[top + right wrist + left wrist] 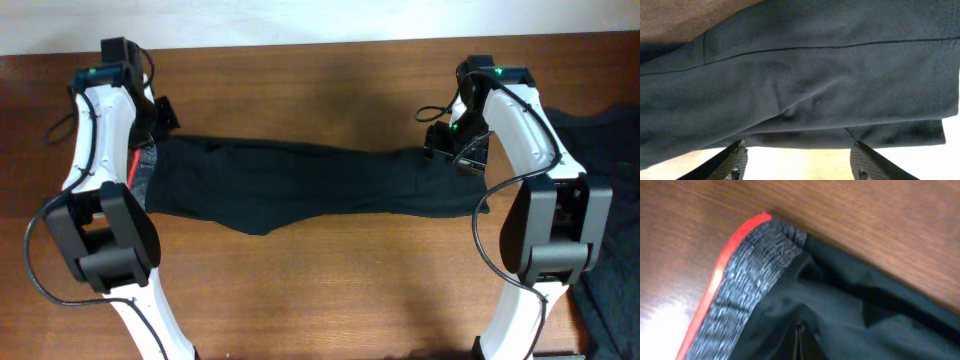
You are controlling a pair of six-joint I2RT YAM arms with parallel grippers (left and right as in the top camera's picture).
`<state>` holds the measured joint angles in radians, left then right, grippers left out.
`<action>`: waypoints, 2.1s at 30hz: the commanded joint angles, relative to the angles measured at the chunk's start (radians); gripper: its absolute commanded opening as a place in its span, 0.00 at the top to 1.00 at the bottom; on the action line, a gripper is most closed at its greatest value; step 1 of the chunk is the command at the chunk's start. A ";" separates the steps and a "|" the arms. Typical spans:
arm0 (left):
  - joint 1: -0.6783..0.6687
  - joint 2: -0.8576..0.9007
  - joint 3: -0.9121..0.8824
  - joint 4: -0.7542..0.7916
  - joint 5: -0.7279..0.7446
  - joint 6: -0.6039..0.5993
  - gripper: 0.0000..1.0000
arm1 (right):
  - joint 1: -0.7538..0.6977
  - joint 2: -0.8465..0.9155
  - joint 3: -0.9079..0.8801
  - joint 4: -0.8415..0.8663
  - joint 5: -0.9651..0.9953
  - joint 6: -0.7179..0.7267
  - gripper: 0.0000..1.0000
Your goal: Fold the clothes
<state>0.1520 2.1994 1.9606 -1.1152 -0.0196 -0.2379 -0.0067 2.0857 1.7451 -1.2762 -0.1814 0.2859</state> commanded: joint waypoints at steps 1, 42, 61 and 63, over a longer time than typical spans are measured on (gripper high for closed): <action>0.006 0.012 -0.092 0.050 -0.039 0.015 0.98 | 0.000 -0.021 0.016 -0.005 0.013 -0.001 0.30; -0.098 -0.170 -0.036 -0.116 0.143 0.000 0.84 | -0.248 -0.047 -0.208 0.131 -0.003 -0.405 0.32; -0.129 -0.170 -0.045 -0.146 0.132 0.000 0.83 | -0.248 -0.047 -0.340 0.271 -0.040 -0.402 0.60; -0.138 -0.170 -0.045 -0.146 0.132 0.000 0.83 | -0.248 -0.047 -0.340 0.271 -0.040 -0.402 0.71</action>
<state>0.0292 2.0354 1.9259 -1.2591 0.1085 -0.2287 -0.2493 2.0659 1.4151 -1.0054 -0.1982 -0.1135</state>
